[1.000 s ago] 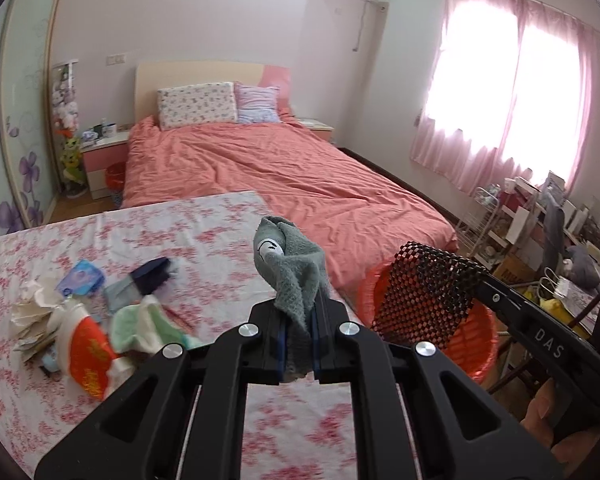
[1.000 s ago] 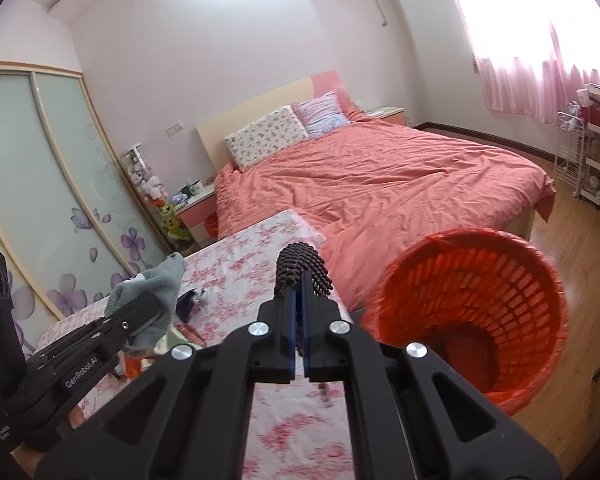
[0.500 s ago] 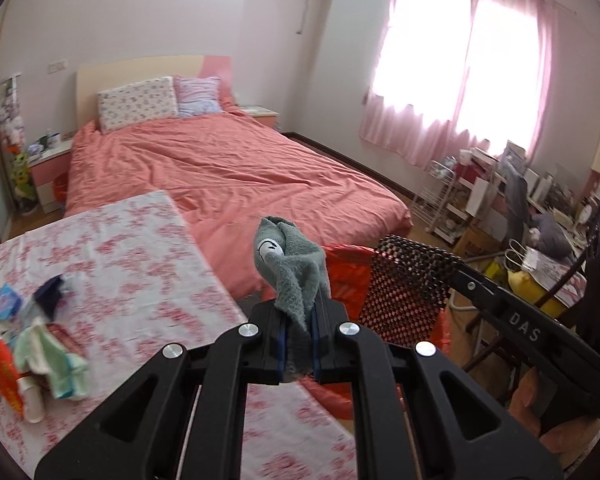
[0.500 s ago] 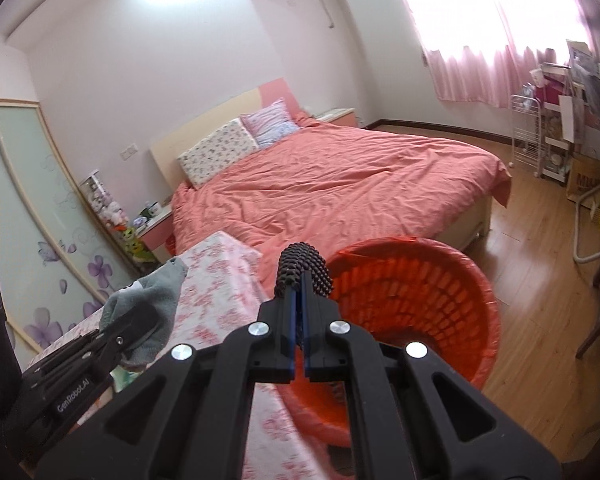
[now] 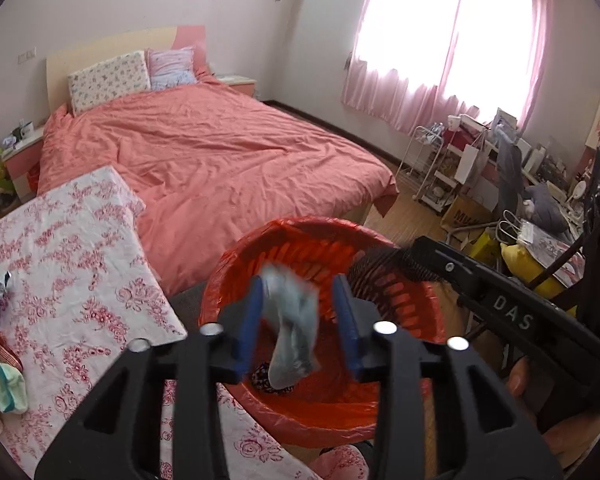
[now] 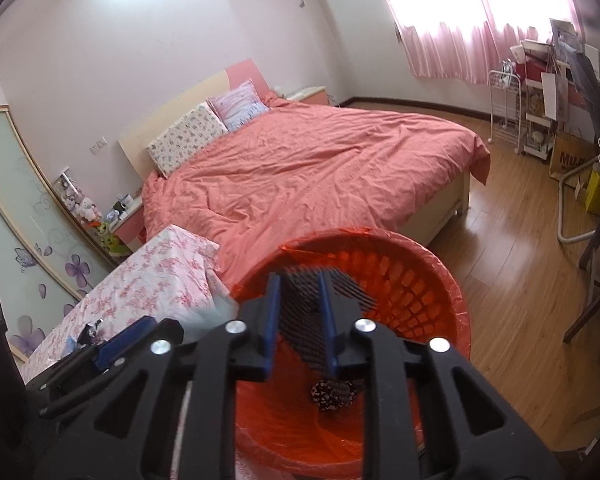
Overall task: Collect trash
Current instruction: 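Carry sock and mesh pad to the orange basket and release both, then return to the bed and grasp the light green sock with the right tool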
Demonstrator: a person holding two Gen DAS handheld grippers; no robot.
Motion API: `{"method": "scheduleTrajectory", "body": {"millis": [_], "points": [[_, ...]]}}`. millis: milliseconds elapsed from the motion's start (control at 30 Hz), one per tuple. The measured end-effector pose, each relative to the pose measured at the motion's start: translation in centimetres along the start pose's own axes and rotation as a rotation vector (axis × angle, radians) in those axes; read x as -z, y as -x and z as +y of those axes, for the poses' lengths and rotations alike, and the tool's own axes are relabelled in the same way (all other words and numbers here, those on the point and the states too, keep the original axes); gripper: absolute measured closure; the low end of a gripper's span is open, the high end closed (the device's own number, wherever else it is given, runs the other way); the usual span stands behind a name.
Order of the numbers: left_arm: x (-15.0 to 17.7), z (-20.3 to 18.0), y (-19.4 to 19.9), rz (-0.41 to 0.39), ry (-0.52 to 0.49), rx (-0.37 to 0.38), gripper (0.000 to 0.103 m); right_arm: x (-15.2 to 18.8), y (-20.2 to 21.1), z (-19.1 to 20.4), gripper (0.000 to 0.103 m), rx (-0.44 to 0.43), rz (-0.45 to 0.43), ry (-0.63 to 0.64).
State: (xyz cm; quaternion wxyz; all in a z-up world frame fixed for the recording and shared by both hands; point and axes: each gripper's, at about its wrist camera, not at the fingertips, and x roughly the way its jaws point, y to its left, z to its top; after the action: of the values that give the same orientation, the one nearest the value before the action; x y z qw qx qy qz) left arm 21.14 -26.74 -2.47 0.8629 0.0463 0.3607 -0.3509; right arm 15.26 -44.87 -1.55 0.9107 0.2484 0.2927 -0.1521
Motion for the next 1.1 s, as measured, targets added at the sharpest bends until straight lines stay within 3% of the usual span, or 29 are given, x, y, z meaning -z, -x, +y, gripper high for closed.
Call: {"method": "scheduleTrajectory", "body": {"millis": [233,600,800,1100], "points": [[0.4,1.4,0.7,0.015,0.04,-0.048,0.065,0.5,-0.2,-0.2,0.075,0.012,0.001,-0.009],[2.5,6.7,5.8,-0.034,0.106,-0.196,0.05,1.3,1.9,3.9,0.06,-0.014,-0.027,0.062],[5.1,12.4,10.7,-0.075,0.182,-0.32,0.041,3.1,1.8,8.4,0.06,-0.062,0.003,0.138],[10.6,21.4,16.5,-0.081,0.329,-0.515,0.033,9.2,-1.5,18.5,0.056,-0.188,0.12,0.28]]}}
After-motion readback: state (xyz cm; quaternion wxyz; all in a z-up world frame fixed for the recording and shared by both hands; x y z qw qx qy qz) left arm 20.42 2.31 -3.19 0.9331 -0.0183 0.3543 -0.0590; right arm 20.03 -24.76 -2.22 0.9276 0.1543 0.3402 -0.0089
